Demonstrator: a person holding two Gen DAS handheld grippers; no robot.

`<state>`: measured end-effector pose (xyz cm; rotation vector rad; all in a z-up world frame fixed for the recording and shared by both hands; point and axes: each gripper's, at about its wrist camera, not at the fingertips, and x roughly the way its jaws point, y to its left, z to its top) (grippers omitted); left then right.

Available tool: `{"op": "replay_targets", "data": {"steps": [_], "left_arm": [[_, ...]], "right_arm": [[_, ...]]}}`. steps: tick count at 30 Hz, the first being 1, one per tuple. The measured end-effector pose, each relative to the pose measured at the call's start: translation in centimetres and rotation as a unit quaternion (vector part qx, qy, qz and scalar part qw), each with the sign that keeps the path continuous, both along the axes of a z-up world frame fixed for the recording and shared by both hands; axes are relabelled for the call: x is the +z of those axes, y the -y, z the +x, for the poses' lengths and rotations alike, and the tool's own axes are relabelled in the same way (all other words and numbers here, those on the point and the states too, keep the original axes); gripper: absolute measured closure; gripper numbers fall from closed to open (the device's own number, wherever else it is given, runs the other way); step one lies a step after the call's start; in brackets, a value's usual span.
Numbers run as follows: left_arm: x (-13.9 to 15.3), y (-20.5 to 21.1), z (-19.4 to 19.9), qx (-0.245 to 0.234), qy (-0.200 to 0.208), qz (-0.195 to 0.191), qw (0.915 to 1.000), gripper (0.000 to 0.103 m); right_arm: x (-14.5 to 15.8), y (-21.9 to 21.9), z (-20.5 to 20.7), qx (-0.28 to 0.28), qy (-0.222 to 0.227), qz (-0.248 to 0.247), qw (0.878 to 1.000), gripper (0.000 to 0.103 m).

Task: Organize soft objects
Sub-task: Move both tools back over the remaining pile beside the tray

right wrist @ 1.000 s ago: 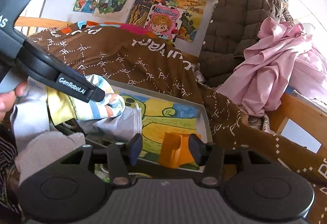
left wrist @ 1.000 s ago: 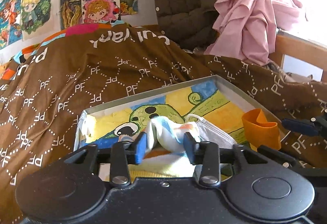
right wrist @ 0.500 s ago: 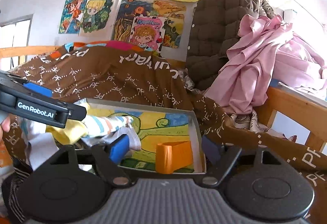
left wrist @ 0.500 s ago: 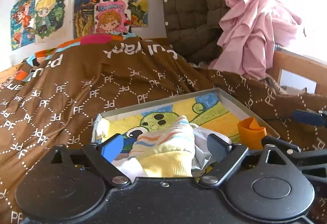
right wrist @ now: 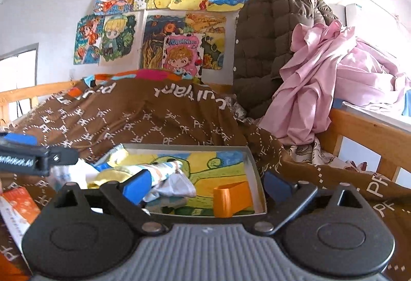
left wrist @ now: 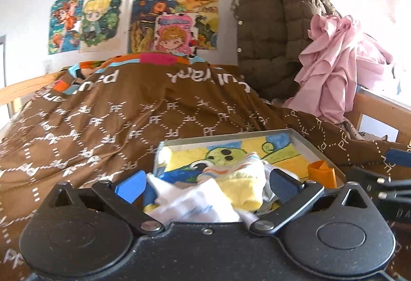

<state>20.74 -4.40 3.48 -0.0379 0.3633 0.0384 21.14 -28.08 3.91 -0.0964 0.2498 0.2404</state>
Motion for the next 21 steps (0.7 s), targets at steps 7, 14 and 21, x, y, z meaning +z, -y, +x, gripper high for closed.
{"op": "replay_targets", "data": {"steps": [7, 14, 21], "left_arm": [[0.8, -2.3, -5.4, 0.036, 0.003, 0.000, 0.9994, 0.001], [1.5, -3.0, -11.4, 0.051, 0.000, 0.000, 0.9987, 0.001], [1.6, -3.6, -16.0, 0.071, -0.016, -0.036, 0.9967, 0.001]], "right_arm": [[0.8, -1.4, -3.8, 0.021, 0.010, -0.003, 1.000, 0.000], [1.4, -3.8, -8.5, 0.054, 0.017, -0.023, 0.998, 0.000], [2.2, -5.2, -12.7, 0.069, 0.021, -0.022, 0.997, 0.000]]}}
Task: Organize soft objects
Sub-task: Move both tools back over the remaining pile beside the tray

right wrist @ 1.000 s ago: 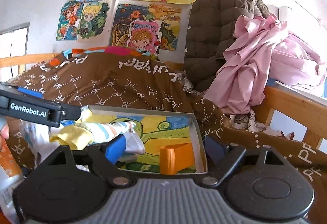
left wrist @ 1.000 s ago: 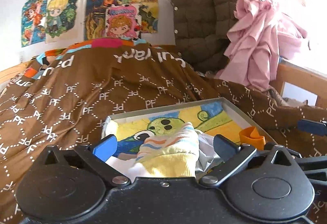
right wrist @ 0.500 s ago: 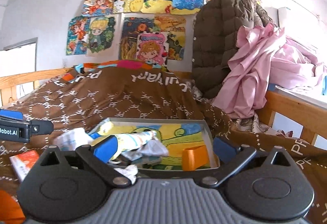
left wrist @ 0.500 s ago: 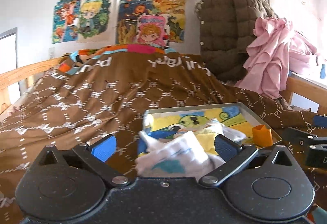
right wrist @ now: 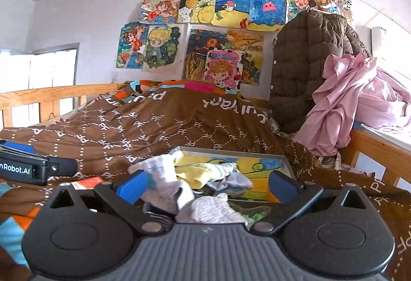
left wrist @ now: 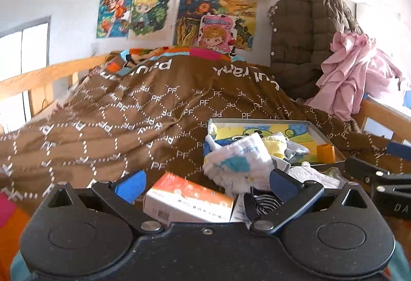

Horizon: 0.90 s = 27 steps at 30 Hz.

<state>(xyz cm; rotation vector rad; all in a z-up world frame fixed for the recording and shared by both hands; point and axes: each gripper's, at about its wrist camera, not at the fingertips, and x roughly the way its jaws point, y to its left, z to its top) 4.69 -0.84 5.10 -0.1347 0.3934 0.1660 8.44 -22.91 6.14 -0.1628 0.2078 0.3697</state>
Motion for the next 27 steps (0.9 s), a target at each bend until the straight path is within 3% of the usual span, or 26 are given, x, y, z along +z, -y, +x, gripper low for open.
{"op": "replay_targets", "data": {"steps": [10, 27], "left_arm": [[-0.1, 1.0, -3.8, -0.041, -0.008, 0.025, 0.9988, 0.001], [-2.6, 0.5, -3.2, -0.031, -0.038, 0.011, 0.9987, 0.001]], "right_arm": [[0.5, -0.1, -3.6, -0.008, -0.008, 0.004, 1.000, 0.000], [-1.7, -0.5, -3.6, -0.013, -0.055, -0.022, 0.998, 0.000]]}}
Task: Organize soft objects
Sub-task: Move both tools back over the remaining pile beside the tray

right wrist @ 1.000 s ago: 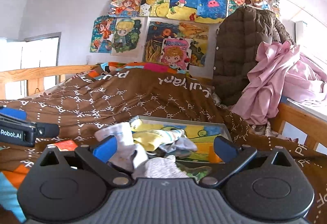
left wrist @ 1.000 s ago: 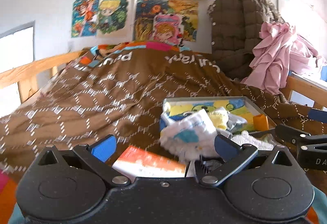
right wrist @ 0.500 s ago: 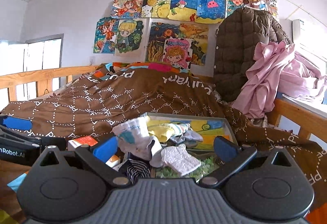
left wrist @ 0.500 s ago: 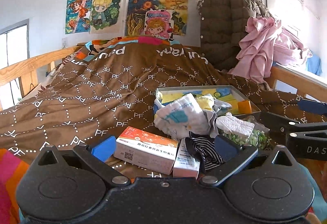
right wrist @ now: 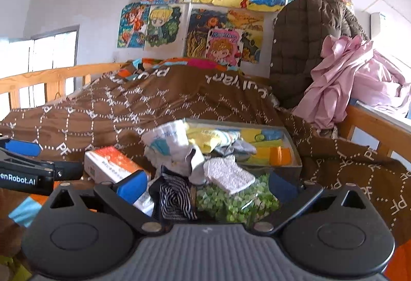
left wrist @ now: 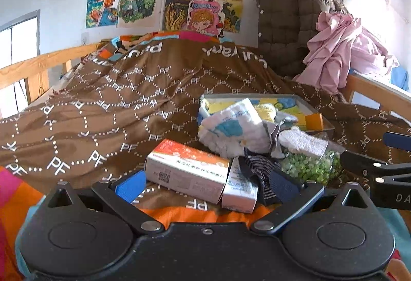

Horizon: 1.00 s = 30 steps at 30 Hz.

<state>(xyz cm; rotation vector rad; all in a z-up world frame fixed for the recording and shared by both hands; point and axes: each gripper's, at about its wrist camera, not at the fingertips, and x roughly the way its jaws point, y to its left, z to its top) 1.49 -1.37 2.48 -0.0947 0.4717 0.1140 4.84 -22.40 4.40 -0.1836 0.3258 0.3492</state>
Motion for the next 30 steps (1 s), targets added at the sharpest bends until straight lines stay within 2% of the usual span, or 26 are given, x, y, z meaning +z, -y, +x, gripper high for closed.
{"op": "replay_targets", "data": {"steps": [12, 16, 22, 30], "left_arm": [[-2.7, -0.3, 2.1, 0.010, -0.053, 0.011, 0.9985, 0.001], [-3.4, -0.2, 3.1, -0.027, -0.061, 0.007, 0.9977, 0.001], [-4.0, 0.9, 4.7, -0.075, -0.074, 0.037, 0.9938, 0.001], [-4.2, 1.8, 7.8, -0.094, -0.076, 0.057, 0.9910, 0.001]], "right_arm": [[-3.9, -1.0, 1.5, 0.019, -0.033, -0.051, 0.998, 0.000], [-5.0, -1.4, 2.2, 0.033, -0.047, -0.052, 0.997, 0.000], [-6.0, -2.0, 2.7, 0.048, -0.049, -0.074, 0.995, 0.000], [-7.0, -1.9, 3.3, 0.049, -0.046, -0.104, 0.992, 0.001]]}}
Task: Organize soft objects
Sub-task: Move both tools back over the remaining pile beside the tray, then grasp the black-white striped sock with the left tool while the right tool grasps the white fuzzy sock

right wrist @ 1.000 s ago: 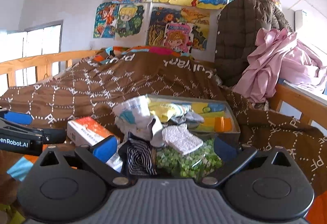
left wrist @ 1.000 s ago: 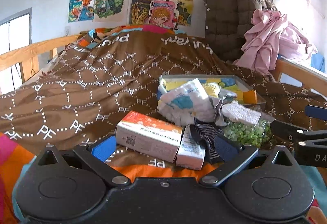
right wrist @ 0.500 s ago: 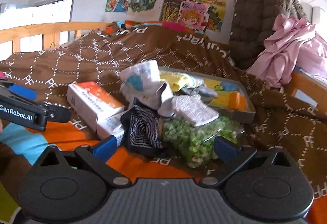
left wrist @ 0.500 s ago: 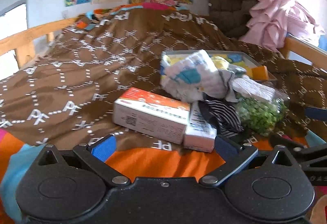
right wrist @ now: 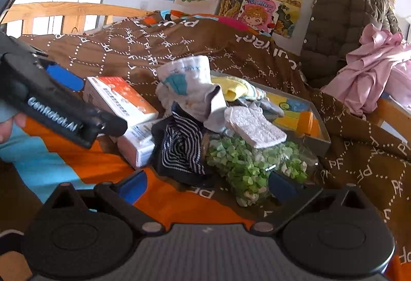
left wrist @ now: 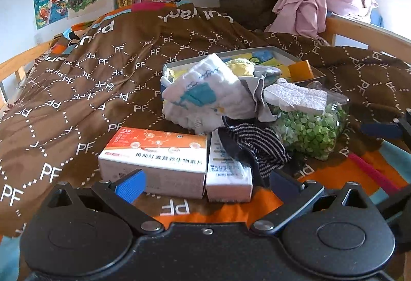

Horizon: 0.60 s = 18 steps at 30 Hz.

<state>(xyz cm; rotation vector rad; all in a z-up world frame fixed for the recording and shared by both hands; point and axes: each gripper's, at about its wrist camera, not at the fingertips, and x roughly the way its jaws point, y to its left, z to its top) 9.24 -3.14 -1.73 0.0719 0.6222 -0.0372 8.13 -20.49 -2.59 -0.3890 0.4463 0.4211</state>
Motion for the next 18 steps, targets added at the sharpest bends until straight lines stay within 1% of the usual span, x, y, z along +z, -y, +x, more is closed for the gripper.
{"op": "replay_targets", "data": {"steps": [4, 8, 11, 16, 18], "left_arm": [[-0.2, 0.2, 1.2, -0.004, -0.004, -0.005, 1.0000, 0.001], [-0.1, 0.7, 2.3, -0.017, -0.002, 0.004, 0.9998, 0.001], [0.0, 1.1, 3.4, -0.024, -0.004, 0.002, 0.9997, 0.001], [-0.5, 2.0, 5.2, -0.035, -0.009, -0.001, 0.9994, 0.001], [-0.7, 2.3, 5.8, -0.039, -0.008, 0.002, 0.9992, 0.001]], "right_arm": [[-0.5, 0.4, 0.5, 0.005, -0.017, 0.012, 1.000, 0.001], [-0.9, 0.2, 0.9, 0.013, -0.020, 0.017, 1.000, 0.002], [-0.9, 0.2, 0.9, 0.008, -0.003, 0.014, 1.000, 0.004], [0.0, 1.5, 1.4, -0.014, 0.042, 0.016, 0.999, 0.007], [0.3, 2.4, 2.1, -0.023, 0.049, 0.023, 0.998, 0.010]]}}
